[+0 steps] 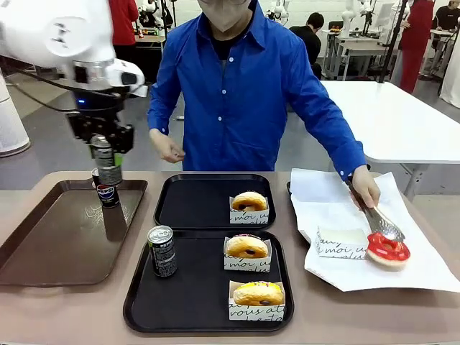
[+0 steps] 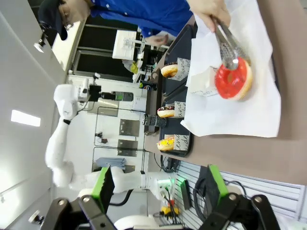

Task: Set up donuts and drinks on trays.
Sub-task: Pick up one Pepsi coke from the Handle tray and place it on the Flat Tray without a Pepsi coke.

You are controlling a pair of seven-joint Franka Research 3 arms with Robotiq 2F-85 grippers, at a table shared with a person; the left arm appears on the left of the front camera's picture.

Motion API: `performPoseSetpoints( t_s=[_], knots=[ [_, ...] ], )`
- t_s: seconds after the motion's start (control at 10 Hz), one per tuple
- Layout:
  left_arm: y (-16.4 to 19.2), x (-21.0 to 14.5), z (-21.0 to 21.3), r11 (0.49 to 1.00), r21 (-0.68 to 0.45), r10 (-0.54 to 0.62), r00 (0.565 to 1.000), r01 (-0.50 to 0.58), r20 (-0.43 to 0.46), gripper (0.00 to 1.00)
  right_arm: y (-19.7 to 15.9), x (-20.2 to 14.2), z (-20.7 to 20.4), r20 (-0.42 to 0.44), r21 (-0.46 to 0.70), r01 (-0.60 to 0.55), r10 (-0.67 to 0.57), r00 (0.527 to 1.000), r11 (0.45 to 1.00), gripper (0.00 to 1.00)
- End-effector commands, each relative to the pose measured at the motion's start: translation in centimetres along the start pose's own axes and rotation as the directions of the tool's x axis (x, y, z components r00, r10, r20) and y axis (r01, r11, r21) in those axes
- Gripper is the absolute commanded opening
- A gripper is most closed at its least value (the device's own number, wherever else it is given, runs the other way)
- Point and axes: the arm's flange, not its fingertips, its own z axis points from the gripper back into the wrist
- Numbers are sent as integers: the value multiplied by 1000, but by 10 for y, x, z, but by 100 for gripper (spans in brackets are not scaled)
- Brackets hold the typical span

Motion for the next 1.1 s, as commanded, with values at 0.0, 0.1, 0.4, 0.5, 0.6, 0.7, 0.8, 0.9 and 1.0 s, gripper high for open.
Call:
performPoseSetpoints(
  t_s=[0.0, 0.1, 0.4, 0.5, 0.6, 0.7, 0.8, 0.9, 1.0],
  knots=[
    [-16, 39, -6, 996, 56, -74, 996, 72, 48, 59, 0, 1, 0, 11, 14, -19, 18, 1000, 1000, 100],
    [-31, 57, -18, 992, 48, -120, 990, 116, 78, 59, 0, 1, 0, 11, 14, -19, 18, 1000, 1000, 100],
    [-41, 63, -52, 977, 47, -213, 974, 210, 71, 59, 0, 1, 0, 11, 14, -19, 18, 1000, 1000, 100],
    [-22, 29, -41, 982, 37, -185, 983, 185, -4, 59, 0, 1, 0, 11, 14, -19, 18, 1000, 1000, 100],
    [5, -25, -24, 981, -6, -194, 981, 194, -7, 59, 0, 1, 0, 11, 14, -19, 18, 1000, 1000, 100],
    [38, -84, -14, 985, -66, -161, 987, 162, 22, 59, 0, 1, 0, 11, 14, -19, 18, 1000, 1000, 100],
    [57, -119, -15, 993, -82, -87, 995, 90, 40, 59, 0, 1, 0, 11, 14, -19, 18, 1000, 1000, 100],
    [65, -144, -21, 994, -99, -39, 998, 45, 56, 59, 0, 1, 0, 11, 14, -19, 18, 1000, 1000, 100],
    [70, -148, -22, 993, -111, -30, 998, 36, 56, 59, 0, 1, 0, 11, 14, -19, 18, 1000, 1000, 100]
  ],
)
